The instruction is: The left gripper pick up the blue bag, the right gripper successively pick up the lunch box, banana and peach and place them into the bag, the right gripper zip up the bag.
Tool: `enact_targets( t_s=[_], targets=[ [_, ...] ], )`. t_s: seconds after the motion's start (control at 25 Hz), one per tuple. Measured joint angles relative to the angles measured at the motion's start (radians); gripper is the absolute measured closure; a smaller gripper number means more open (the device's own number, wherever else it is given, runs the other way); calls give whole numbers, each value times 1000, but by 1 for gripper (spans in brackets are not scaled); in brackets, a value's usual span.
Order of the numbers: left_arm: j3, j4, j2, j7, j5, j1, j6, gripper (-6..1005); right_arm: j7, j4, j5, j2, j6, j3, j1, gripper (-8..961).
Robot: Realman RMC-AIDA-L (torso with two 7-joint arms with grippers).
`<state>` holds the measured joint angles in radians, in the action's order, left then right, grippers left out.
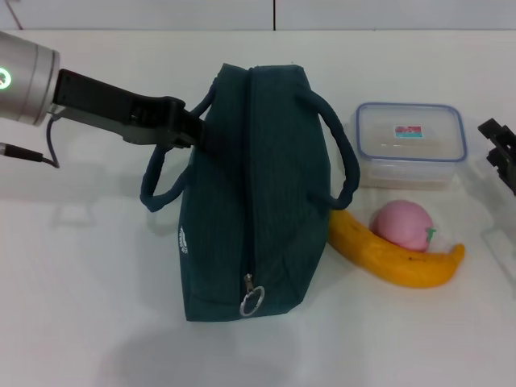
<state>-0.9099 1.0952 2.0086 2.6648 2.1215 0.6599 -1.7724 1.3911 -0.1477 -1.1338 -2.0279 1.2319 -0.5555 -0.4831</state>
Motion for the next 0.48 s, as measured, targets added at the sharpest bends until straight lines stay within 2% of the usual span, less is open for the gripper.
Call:
enact_targets(
  t_s=[0.48],
  targets=[
    [-3, 0, 10, -11, 0, -3, -5, 940, 13, -35, -1, 0, -55, 2, -74, 332]
  ],
)
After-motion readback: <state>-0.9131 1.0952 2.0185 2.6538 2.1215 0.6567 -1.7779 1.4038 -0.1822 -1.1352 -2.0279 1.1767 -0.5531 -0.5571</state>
